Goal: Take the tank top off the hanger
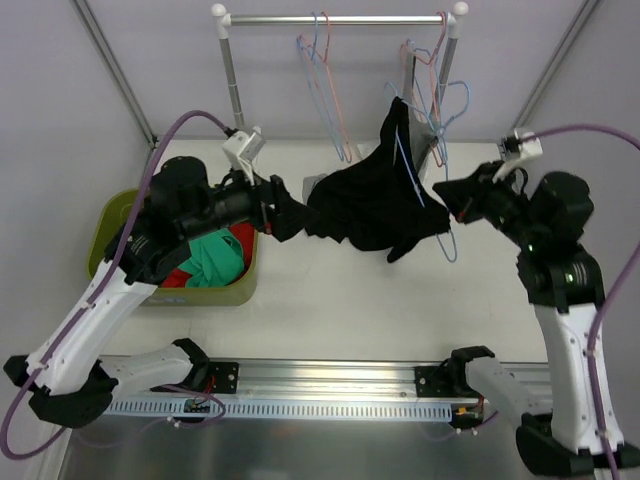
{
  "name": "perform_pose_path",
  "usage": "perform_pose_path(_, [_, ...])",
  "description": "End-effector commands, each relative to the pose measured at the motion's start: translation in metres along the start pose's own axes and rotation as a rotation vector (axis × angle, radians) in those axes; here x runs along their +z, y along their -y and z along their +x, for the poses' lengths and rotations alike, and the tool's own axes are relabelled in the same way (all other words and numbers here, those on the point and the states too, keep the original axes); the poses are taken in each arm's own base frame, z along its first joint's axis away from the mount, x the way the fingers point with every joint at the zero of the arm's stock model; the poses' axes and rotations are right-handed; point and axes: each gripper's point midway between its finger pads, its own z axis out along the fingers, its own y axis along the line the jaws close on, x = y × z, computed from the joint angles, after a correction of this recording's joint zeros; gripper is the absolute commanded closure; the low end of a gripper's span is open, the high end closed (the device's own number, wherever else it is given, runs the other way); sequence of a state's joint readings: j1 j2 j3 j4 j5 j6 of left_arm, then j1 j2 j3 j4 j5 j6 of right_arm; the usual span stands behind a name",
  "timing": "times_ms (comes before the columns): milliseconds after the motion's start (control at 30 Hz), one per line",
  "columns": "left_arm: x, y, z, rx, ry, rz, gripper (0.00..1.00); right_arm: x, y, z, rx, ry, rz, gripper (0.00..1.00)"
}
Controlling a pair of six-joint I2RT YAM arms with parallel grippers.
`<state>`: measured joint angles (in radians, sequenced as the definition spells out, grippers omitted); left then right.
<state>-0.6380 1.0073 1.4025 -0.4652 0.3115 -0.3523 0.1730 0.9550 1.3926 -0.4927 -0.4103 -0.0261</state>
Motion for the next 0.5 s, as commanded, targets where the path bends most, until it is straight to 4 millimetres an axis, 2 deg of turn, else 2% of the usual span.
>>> perform_pose_path(0, [0.022,0.026,-0.038,0.161,0.099,0.003,0.01,-0.053,-0.032,-0.003,-0.022,0.074,-0.064,1.00])
perform_pose_path(33, [0.034,0.037,-0.048,0.190,0.106,0.020,0.01,-0.074,-0.041,-0.005,-0.036,0.109,-0.066,1.00])
perform_pose_path(67, [0.040,0.041,-0.056,0.215,0.124,0.001,0.01,-0.086,-0.043,0.003,-0.027,0.090,-0.054,1.00])
perform_pose_path(100, [0.049,0.047,-0.059,0.262,0.123,0.007,0.01,-0.100,-0.051,-0.001,-0.036,0.111,-0.056,1.00])
perform_pose_path(133, [0.061,0.067,-0.066,0.290,0.131,0.045,0.01,-0.116,-0.058,-0.003,-0.049,0.134,-0.064,1.00])
perform_pose_path(167, [0.067,0.078,-0.070,0.314,0.138,0.070,0.02,-0.125,-0.061,0.004,-0.040,0.110,-0.061,1.00])
perform_pose_path(200, [0.065,0.094,-0.088,0.361,0.182,0.097,0.03,-0.141,-0.071,-0.005,-0.056,0.142,-0.069,1.00])
perform_pose_path(233, [0.083,0.109,-0.077,0.385,0.152,0.133,0.04,-0.150,-0.076,-0.007,-0.064,0.149,-0.075,1.00])
perform_pose_path(267, [0.086,0.119,-0.080,0.408,0.162,0.153,0.04,-0.156,-0.077,-0.003,-0.061,0.133,-0.068,1.00])
perform_pose_path(300, [0.093,0.130,-0.088,0.438,0.182,0.171,0.04,-0.167,-0.084,-0.009,-0.076,0.155,-0.079,1.00])
perform_pose_path(333, [0.096,0.143,-0.084,0.458,0.182,0.202,0.09,-0.173,-0.088,-0.007,-0.080,0.151,-0.088,1.00])
perform_pose_path(400, [0.106,0.155,-0.087,0.504,0.201,0.215,0.14,-0.181,-0.094,-0.009,-0.097,0.161,-0.100,1.00])
perform_pose_path(467, [0.115,0.157,-0.086,0.526,0.206,0.191,0.23,-0.193,-0.102,-0.014,-0.110,0.181,-0.111,1.00])
